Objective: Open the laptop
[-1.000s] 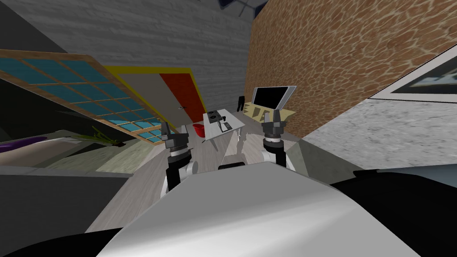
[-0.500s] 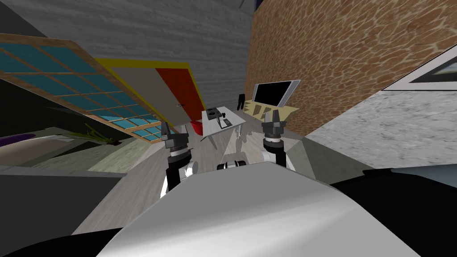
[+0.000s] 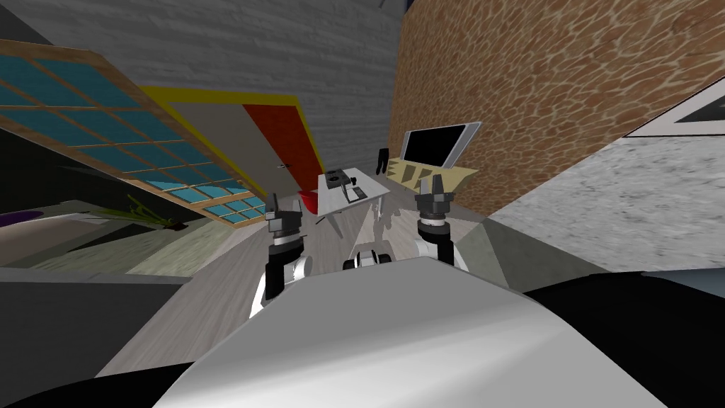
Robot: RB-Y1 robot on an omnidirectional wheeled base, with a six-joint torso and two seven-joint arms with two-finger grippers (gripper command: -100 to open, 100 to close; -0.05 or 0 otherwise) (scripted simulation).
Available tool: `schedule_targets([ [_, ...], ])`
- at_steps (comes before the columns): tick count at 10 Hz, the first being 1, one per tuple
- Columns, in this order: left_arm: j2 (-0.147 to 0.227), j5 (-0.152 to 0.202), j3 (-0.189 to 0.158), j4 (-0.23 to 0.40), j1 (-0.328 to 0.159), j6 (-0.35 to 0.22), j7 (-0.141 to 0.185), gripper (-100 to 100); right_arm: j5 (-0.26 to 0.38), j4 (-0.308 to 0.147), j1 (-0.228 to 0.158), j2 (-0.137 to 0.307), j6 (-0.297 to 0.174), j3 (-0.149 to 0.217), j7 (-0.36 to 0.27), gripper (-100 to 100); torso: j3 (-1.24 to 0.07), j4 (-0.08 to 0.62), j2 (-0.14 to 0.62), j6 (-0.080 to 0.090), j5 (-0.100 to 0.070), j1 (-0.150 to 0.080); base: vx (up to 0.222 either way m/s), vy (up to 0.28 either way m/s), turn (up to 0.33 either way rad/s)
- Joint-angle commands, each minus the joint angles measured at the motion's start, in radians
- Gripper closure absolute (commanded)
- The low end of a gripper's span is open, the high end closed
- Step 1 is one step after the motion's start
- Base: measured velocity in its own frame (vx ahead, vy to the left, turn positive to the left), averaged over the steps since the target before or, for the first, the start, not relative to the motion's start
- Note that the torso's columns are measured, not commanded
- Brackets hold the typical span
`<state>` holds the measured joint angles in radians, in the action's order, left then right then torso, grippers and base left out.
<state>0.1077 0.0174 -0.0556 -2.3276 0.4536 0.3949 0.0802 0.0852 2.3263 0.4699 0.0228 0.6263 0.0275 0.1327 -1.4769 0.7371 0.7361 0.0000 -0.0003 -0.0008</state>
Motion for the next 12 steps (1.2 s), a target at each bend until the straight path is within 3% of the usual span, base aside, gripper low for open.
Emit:
schedule_targets([
  [1,0.017,-0.011,-0.009,0.02,-0.02,-0.056,-0.015,-100,0.0,0.0,0.0,0.0,0.0,0.0,0.0,0,0.001,0.001,0.002,0.0,0.0,0.0,0.081,-0.094,0.009],
  [12,0.045,-0.056,-0.053,0.122,-0.108,-0.289,-0.079,-100,0.0,0.0,0.0,0.0,0.0,0.0,0.0,0,0.001,0.001,0.002,0.0,0.001,0.002,0.089,-0.087,0.009],
])
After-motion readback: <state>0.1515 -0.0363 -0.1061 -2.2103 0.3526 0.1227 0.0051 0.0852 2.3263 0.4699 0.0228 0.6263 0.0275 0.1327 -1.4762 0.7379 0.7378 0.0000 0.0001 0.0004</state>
